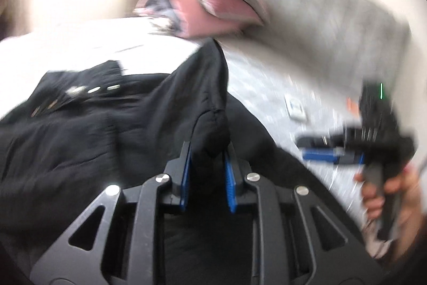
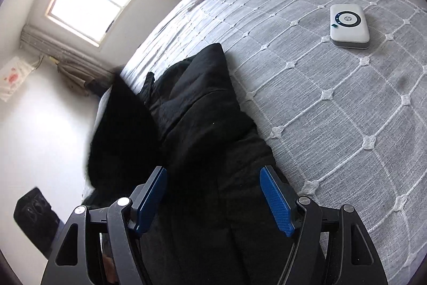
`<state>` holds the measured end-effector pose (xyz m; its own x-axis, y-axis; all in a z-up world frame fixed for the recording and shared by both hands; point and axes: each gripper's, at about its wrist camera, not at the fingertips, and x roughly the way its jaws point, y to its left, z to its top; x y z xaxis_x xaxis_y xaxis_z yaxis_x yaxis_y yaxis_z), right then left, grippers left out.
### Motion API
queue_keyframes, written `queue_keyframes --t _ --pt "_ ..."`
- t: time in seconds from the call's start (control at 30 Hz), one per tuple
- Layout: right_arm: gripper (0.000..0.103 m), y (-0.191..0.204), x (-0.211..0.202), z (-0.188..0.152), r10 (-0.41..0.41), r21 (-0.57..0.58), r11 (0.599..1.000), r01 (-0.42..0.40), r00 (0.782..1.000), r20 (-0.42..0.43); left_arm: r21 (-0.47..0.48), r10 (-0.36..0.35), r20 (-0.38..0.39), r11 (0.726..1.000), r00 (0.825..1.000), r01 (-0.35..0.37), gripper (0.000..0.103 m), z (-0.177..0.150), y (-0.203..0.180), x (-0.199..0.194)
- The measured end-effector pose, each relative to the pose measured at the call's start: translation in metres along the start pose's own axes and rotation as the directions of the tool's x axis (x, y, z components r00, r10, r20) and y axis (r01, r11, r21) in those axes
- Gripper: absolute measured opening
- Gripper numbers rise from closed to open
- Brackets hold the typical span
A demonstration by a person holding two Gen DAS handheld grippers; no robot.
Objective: Fold large clothes
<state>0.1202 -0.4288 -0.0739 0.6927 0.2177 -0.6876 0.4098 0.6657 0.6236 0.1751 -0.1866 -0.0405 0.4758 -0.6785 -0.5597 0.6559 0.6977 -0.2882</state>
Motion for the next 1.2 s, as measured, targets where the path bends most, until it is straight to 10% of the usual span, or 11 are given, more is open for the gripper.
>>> queue_keyframes --t 0.3,0.53,0.63,0.67,0.8,0.97,1.2 --pt "0.073 0.0 0.0 0.002 -0.073 -0.034 0.997 0.073 0.997 0.016 -0.343 0.011 0.014 0.939 1.0 -0.006 0.075 -0.019 0.124 -0.041" --pt "0.073 0.004 0.019 0.002 -0.254 -0.154 0.955 0.254 0.967 0.021 -0.431 -0.004 -0.131 0.901 0.991 -0.053 0.069 -0.021 0.146 0.015" --pt "0.073 0.005 0.031 0.001 -0.296 -0.202 0.934 0.294 0.955 0.022 -0.391 0.045 -0.129 0.916 0.991 -0.092 0.016 -0.017 0.136 0.021" --pt "0.073 0.007 0.034 0.001 -0.303 -0.22 0.928 0.301 0.953 0.029 -0.38 0.043 -0.098 0.922 0.994 -0.077 0.014 -0.014 0.133 0.018" --pt "0.073 0.015 0.049 0.001 -0.313 -0.301 0.901 0.314 0.948 0.054 -0.355 0.131 0.009 0.927 0.991 -0.119 0.013 -0.002 0.134 -0.002" --pt "0.076 0.004 0.062 0.003 -0.361 -0.286 0.89 0.355 0.932 0.032 -0.248 0.3 -0.234 0.901 0.925 -0.355 0.02 -0.01 0.151 0.032" --pt "0.076 0.026 0.031 0.005 -0.259 -0.336 0.898 0.284 0.959 0.118 -0.23 0.301 -0.006 0.928 0.954 -0.294 0.049 -0.004 0.135 -0.007"
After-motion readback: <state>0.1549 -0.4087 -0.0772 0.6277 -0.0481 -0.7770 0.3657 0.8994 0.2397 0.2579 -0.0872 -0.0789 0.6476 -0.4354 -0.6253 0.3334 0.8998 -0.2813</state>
